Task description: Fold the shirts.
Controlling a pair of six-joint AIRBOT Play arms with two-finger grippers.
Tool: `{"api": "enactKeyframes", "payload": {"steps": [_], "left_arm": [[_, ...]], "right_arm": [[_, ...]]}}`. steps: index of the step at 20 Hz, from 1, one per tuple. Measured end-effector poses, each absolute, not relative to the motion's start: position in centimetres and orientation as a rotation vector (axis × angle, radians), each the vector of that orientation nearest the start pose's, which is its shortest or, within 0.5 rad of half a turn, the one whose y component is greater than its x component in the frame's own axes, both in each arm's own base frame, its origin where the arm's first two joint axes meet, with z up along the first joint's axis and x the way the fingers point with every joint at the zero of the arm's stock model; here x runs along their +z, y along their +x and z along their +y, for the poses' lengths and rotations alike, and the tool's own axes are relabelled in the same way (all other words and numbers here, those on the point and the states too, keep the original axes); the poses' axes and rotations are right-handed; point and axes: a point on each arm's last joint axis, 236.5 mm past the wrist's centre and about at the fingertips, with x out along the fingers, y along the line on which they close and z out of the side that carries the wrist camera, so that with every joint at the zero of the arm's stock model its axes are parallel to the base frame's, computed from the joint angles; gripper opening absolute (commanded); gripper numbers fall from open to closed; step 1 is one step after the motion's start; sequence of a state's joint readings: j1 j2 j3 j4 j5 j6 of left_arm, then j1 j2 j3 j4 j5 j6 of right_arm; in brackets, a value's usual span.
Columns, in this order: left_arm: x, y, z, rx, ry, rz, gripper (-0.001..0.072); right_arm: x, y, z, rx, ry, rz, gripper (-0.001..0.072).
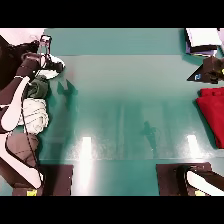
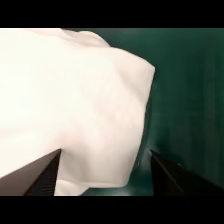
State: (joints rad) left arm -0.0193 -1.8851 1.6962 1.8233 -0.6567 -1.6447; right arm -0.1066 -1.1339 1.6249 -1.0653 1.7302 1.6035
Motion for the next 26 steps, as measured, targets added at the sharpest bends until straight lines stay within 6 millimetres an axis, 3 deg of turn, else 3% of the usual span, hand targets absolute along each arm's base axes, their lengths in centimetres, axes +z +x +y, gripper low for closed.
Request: {"api": "enactKeyframes", "payload": {"steps": [1,2,4,7,9,12,14,15,17,19,22,24,26], "left_arm": [[-2.8,62.0,2.5,0.073,0.193,0.837,0.0295],[-3.3,62.2,2.6,0.073,0.192,0.837,0.0054],[-3.7,62.4,2.7,0.074,0.193,0.839,0.0028],[-0.6,63.2,2.6,0.085,0.186,0.805,0.0028],[5.2,63.9,2.7,0.089,0.181,0.725,0.0029],[17.1,63.0,0.7,0.020,0.154,0.557,0.0028],[26.2,60.0,-1.9,-0.081,0.130,0.415,0.0028],[29.7,58.0,-3.3,-0.138,0.121,0.363,0.0028],[36.6,53.1,-6.5,-0.272,0.103,0.253,0.0028],[41.3,47.8,-9.7,-0.412,0.086,0.176,0.0028],[45.0,41.5,-13.6,-0.597,0.052,0.120,0.0028],[44.7,39.3,-15.9,-0.699,0.021,0.146,0.0028],[42.3,38.3,-18.7,-0.801,-0.014,0.222,0.0028]], "right_arm": [[20.9,31.6,8.1,0.373,0.328,1.197,0.0019],[20.9,31.6,8.3,0.378,0.325,1.195,0.0019],[21.0,31.7,8.6,0.386,0.321,1.190,0.0019],[21.2,32.3,8.8,0.386,0.321,1.161,0.0019],[21.6,33.2,8.9,0.381,0.326,1.123,0.0019],[22.6,35.0,8.9,0.368,0.341,1.035,0.0019],[23.5,36.5,8.7,0.355,0.353,0.963,0.0019],[24.0,37.3,8.6,0.348,0.360,0.923,0.0019],[24.9,38.6,8.4,0.337,0.371,0.858,0.0019],[25.5,39.3,8.3,0.330,0.378,0.817,0.0019],[26.1,39.8,8.1,0.325,0.382,0.784,0.0018],[26.6,39.7,8.1,0.325,0.381,0.767,0.0019],[27.3,39.3,8.2,0.327,0.378,0.747,0.0019]]}}
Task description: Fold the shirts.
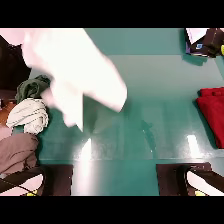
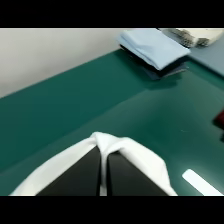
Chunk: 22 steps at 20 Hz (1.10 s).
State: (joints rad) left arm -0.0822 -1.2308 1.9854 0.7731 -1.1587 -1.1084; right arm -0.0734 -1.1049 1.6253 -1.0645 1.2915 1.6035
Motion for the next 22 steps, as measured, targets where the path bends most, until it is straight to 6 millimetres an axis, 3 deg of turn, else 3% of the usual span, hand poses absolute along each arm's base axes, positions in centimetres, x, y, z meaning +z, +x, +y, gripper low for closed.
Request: {"api": "enactKeyframes", "payload": {"steps": [8,10,12,15,18,22], "left_arm": [[24.5,36.9,-33.5,-1.139,-0.105,0.705,0.0038],[20.9,36.3,-36.1,-1.178,-0.109,0.794,0.0528],[18.8,36.3,-37.0,-1.179,-0.119,0.853,0.0542],[17.7,37.1,-34.9,-1.137,-0.118,0.924,0.0542],[15.9,37.4,-29.9,-1.050,-0.088,1.055,0.0542],[11.8,35.6,-22.8,-0.884,-0.082,1.226,0.0544]], "right_arm": [[30.8,36.7,8.2,0.332,0.350,0.654,0.0019],[31.0,36.2,8.2,0.333,0.344,0.653,0.0019],[30.8,35.8,8.1,0.329,0.333,0.667,0.0019],[29.9,35.3,7.4,0.300,0.304,0.702,0.0019],[29.3,35.1,6.6,0.268,0.278,0.724,0.0019],[29.0,35.1,6.0,0.245,0.264,0.733,0.0019]]}}
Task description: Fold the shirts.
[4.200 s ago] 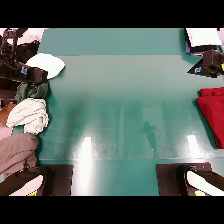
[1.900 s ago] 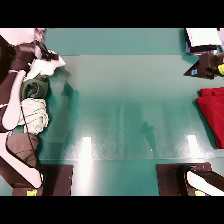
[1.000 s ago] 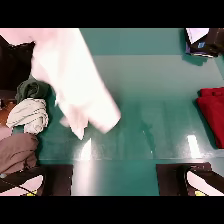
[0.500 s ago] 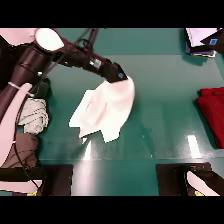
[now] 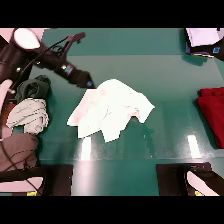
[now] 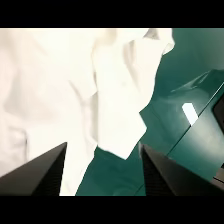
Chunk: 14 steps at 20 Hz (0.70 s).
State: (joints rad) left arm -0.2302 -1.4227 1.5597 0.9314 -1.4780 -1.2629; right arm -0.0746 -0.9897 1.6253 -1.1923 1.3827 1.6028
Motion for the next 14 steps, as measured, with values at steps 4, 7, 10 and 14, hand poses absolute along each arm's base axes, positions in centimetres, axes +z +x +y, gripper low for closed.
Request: {"api": "enactKeyframes", "payload": {"steps": [4,7,10,14], "left_arm": [[5.3,31.6,-19.4,-0.787,-0.116,1.371,0.0545],[0.4,29.6,-18.1,-0.722,-0.147,1.441,0.0563],[-2.2,29.4,-17.3,-0.662,-0.156,1.437,0.0562],[-4.1,29.8,-17.0,-0.621,-0.170,1.432,0.0559]], "right_arm": [[28.2,35.3,5.8,0.239,0.261,0.759,0.0019],[26.9,35.5,5.9,0.243,0.263,0.815,0.0019],[25.4,35.5,6.0,0.246,0.265,0.875,0.0019],[24.4,35.6,6.0,0.248,0.268,0.918,0.0019]]}}
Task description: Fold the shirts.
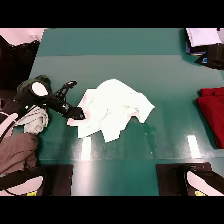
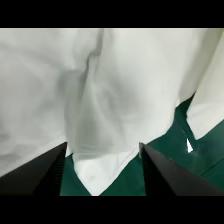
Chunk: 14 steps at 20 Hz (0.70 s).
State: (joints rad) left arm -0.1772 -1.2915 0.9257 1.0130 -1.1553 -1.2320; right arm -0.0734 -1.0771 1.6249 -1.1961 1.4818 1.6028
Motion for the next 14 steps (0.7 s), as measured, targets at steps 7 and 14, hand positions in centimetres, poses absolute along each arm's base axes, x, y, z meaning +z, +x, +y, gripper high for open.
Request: {"api": "enactKeyframes", "payload": {"steps": [7,14], "left_arm": [[-5.3,30.2,-17.4,-0.625,-0.196,1.426,0.0095],[-5.0,30.3,-18.5,-0.679,-0.217,1.425,0.0027]], "right_arm": [[21.3,35.2,7.4,0.277,0.264,1.006,0.0019],[12.3,33.7,11.6,0.343,0.254,1.194,0.0720]]}}
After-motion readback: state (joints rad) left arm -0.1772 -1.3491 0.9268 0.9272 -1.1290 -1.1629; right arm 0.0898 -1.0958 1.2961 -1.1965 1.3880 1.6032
